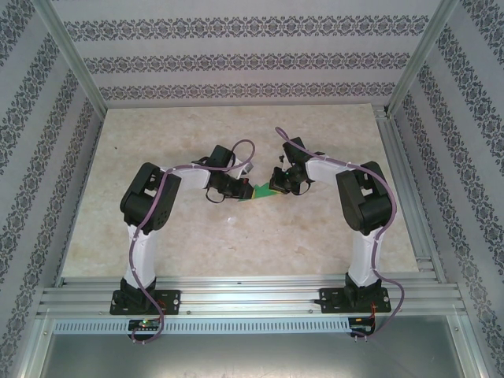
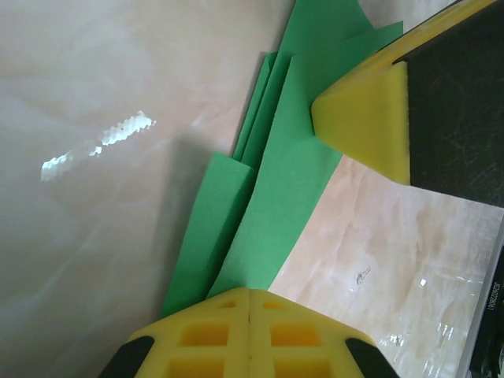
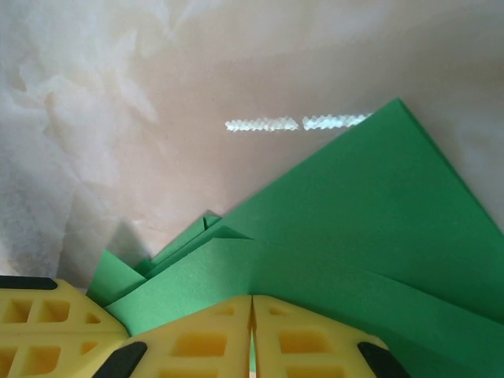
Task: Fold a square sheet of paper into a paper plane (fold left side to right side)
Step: Fold the wing for the fifth time at the center of the table.
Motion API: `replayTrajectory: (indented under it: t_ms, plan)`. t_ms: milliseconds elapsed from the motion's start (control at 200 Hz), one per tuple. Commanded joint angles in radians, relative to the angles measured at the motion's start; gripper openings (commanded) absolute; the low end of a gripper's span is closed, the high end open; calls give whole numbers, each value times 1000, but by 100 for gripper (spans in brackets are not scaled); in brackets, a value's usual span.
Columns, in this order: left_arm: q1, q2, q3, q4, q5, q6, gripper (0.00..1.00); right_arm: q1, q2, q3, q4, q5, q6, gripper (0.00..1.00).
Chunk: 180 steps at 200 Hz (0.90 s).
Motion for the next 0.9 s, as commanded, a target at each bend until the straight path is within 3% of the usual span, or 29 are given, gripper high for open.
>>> replayTrajectory:
  t_ms: [0,215,470,894]
  plan:
    - [0,37,-31,-48,-66,25,0,-12,-74,7,-44,53,-8,10]
    - [-2,28,-51,-48,-86,31,0,17,-143,-1,-38,11,21,10]
    - [-2,28,-51,-64,-107,40,0,79,-29,40,6,-40,63,9]
    - [-2,31,-58,-65,-136,43,0,98,74,68,6,-85,77,9]
